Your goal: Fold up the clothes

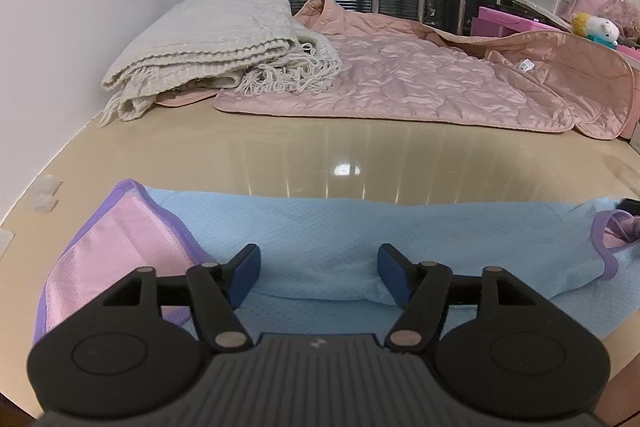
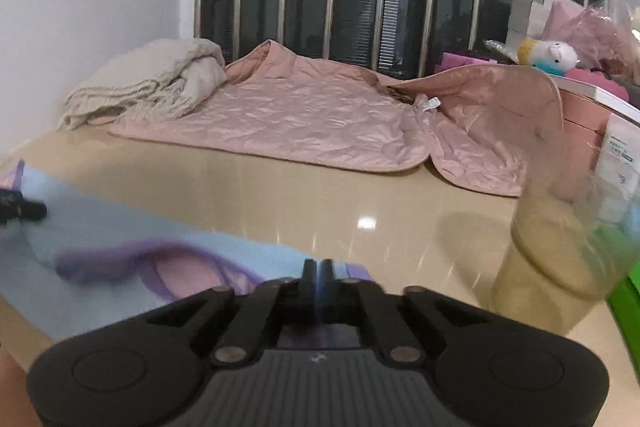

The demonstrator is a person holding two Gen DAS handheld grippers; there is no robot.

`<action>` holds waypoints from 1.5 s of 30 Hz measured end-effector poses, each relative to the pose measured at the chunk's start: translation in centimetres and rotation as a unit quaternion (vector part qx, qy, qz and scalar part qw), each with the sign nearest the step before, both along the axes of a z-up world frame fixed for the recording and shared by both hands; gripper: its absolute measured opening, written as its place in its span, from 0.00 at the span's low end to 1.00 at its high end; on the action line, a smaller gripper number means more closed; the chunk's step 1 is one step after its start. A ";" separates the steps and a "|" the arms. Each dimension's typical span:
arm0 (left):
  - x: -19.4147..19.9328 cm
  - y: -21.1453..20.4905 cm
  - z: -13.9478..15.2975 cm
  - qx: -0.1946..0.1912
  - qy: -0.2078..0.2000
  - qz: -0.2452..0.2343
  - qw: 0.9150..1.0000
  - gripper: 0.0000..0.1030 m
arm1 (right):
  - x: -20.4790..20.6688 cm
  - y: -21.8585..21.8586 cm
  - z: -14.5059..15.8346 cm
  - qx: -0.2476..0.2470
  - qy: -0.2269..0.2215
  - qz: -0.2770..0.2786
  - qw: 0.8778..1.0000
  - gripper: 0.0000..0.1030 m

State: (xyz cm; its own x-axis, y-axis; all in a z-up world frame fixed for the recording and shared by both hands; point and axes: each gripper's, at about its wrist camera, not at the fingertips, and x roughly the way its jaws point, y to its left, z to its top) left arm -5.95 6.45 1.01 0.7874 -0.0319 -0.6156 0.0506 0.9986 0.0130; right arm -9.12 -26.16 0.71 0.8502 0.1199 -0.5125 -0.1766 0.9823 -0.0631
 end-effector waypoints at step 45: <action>-4.9 3.7 4.6 -0.071 -0.102 0.073 0.990 0.74 | -6.3 7.2 4.3 0.167 -0.113 0.073 0.977 0.11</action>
State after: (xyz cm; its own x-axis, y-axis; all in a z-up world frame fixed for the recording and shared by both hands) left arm -10.80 10.15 5.65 0.8974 0.0170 -0.4410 -0.0841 0.9875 -0.1331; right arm -15.47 -18.94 5.00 0.8989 0.3761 -0.2249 -0.3344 0.9204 0.2028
